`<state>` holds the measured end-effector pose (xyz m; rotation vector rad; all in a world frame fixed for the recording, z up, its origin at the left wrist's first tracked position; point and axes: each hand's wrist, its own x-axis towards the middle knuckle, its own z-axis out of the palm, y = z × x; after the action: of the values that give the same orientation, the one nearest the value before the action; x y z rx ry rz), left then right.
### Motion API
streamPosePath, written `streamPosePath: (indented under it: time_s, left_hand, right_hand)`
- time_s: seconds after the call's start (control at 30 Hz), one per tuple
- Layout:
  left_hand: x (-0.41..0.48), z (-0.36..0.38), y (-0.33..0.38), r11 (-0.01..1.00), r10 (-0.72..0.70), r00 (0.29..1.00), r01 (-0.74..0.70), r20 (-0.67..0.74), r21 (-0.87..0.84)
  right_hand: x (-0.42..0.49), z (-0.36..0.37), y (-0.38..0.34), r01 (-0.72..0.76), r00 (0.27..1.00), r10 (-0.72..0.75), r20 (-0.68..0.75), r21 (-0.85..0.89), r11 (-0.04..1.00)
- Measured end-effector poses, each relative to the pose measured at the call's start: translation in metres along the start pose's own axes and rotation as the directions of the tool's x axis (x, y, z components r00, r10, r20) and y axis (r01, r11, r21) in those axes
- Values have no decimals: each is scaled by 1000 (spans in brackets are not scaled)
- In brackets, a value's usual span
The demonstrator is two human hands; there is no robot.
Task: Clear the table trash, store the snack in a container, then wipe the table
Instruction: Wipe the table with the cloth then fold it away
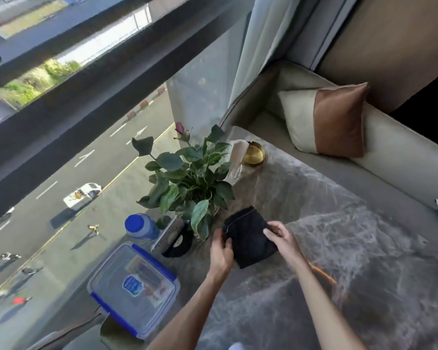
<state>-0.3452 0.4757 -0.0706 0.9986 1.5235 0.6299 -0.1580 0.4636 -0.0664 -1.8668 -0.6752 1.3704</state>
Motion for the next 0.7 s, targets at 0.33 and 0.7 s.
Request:
streamPosePath:
  time_s: [0.33,0.7]
  left_hand:
    - [17,24,-26,888,-445,884,416,-139,-195]
    - [43,28,-31,809,-581,812,568,-60,-152]
  right_hand:
    - [64,15,4,-83,994,57,-89,-330,940]
    - [76,21,13,-127,985,64,-162,-420,899]
